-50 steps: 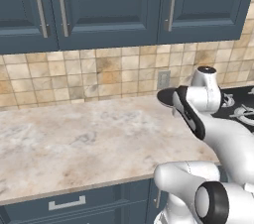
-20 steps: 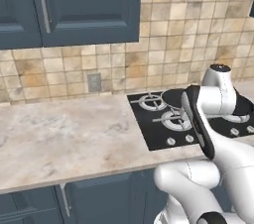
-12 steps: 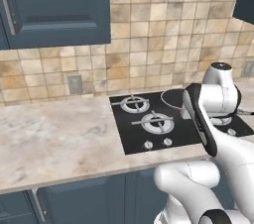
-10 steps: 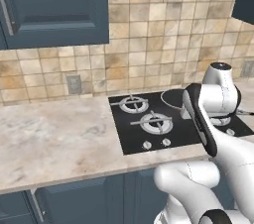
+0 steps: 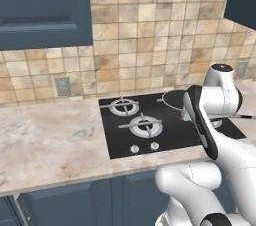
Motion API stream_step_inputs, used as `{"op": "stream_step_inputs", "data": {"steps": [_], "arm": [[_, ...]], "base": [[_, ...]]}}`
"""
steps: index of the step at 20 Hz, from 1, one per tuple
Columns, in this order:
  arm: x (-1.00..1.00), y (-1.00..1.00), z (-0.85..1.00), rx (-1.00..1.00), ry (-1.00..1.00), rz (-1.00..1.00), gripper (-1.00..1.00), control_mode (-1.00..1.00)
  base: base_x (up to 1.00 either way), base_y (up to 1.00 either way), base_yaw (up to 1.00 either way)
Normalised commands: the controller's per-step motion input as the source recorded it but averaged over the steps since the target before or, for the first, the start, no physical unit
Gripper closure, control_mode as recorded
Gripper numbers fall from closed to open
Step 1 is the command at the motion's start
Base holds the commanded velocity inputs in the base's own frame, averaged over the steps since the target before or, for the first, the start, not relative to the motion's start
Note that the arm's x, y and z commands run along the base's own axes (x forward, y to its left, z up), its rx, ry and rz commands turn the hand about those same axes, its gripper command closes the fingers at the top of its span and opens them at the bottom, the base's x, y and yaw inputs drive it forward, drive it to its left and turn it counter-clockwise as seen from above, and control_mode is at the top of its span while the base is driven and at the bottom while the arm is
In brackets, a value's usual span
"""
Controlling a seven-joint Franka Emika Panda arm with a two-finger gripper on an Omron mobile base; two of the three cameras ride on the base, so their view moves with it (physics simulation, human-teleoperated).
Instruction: Place both pans onto different burners. Then place the sweet potato and the steak on different pans.
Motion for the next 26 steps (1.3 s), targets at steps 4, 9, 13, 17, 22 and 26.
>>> {"op": "stream_step_inputs", "data": {"steps": [4,9,13,17,22,26], "arm": [[0.0,0.0,0.0,0.0,0.0,0.0,1.0,1.0],[0.0,0.0,0.0,0.0,0.0,0.0,1.0,1.0],[0.0,0.0,0.0,0.0,0.0,0.0,1.0,1.0],[0.0,0.0,0.0,0.0,0.0,0.0,1.0,1.0],[0.0,0.03,0.0,0.0,0.0,0.0,1.0,-1.0],[0.0,0.59,0.0,0.0,0.0,-0.08,1.0,-1.0]], "base": [[0.27,-0.29,0.0],[0.42,-0.15,-0.03],[0.42,-0.12,-0.08],[0.26,-0.18,-0.06],[0.05,-0.03,-0.02],[0.0,0.0,0.0]]}}
